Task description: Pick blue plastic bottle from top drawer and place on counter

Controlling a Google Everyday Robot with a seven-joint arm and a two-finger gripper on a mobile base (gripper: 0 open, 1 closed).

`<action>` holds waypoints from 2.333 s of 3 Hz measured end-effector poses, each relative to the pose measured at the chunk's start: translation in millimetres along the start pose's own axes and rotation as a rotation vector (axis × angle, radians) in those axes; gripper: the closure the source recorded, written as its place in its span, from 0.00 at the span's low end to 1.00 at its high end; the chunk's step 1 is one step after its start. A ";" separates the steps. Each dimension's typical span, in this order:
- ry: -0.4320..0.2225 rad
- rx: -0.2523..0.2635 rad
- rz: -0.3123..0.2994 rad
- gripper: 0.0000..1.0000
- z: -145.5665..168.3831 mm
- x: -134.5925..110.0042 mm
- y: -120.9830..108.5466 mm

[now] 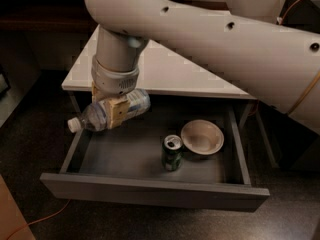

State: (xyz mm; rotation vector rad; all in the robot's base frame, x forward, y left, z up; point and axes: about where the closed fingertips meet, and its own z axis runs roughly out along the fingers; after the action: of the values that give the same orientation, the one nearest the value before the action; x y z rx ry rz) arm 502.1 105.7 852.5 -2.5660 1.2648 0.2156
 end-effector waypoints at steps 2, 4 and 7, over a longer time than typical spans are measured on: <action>0.041 -0.018 0.033 1.00 -46.1 13.8 -22.1; 0.022 -0.011 0.088 1.00 -46.1 72.5 -69.0; 0.059 -0.025 0.203 0.59 -9.8 120.4 -110.8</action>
Offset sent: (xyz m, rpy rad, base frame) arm 0.0703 -0.0271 0.0660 -0.0586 0.0188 -0.0526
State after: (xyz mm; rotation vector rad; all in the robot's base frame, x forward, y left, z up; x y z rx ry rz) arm 663.4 76.4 851.1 -2.4799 1.5554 0.1980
